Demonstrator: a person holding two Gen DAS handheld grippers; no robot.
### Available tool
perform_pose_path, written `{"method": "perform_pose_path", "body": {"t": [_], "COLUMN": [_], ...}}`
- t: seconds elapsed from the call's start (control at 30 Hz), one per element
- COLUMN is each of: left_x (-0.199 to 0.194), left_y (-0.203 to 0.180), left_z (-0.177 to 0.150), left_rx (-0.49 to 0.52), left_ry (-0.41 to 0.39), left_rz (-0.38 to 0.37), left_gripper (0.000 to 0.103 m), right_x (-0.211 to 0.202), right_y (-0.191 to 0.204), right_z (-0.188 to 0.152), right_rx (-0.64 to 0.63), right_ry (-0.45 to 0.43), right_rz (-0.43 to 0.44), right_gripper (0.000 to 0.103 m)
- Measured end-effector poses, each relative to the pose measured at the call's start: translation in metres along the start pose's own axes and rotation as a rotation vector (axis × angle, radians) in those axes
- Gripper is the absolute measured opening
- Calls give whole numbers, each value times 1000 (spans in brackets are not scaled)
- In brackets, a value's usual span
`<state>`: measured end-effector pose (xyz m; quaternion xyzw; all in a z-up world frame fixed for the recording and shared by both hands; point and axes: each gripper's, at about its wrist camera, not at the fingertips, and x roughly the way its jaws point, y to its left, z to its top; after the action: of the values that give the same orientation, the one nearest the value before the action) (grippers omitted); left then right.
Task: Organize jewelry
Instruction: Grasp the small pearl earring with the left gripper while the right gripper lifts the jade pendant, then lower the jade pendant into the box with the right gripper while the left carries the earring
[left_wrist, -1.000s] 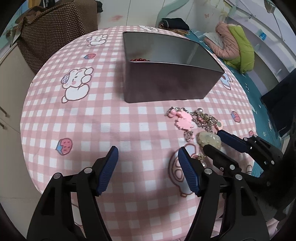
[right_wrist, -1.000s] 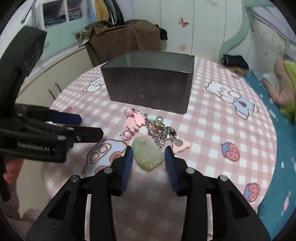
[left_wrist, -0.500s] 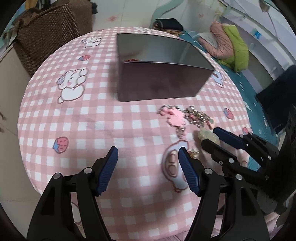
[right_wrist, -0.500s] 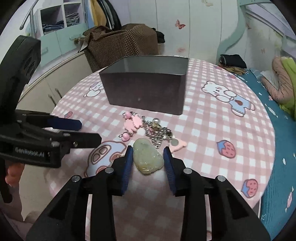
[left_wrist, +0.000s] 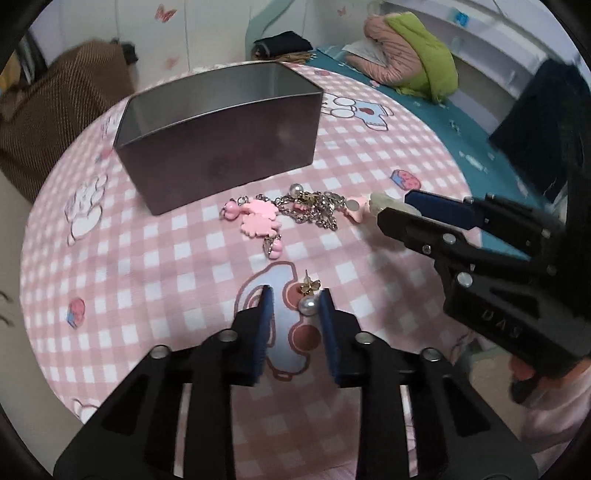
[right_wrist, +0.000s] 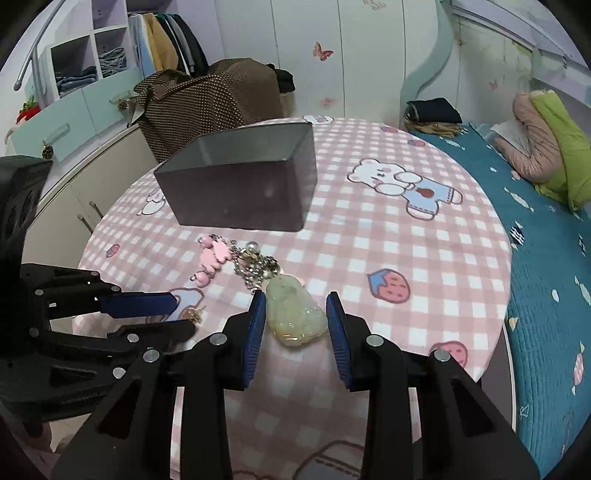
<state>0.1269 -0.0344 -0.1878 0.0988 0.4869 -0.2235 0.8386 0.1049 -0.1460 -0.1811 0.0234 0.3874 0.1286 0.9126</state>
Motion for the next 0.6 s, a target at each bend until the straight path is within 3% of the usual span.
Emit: {"method": "perform_pose_path", "body": {"t": [0.07,0.33,0.6], "left_x": [1,-7,-28], "left_y": [3,17,35], "left_z": [2,3,21], "left_rx": [-9,-44,-71], "left_ry": [4,-20,-93], "left_rz": [-12,-38,-47], "left_gripper": [11,11,11], "right_x": [0,-5,-11], "right_y": [-1,-1,8], "right_z": [-1,6,44], "right_rx": [2,0,-16], "right_ry": [2,-23,-108], "right_rz": [1,6,1], "right_gripper": [31,31,31]}}
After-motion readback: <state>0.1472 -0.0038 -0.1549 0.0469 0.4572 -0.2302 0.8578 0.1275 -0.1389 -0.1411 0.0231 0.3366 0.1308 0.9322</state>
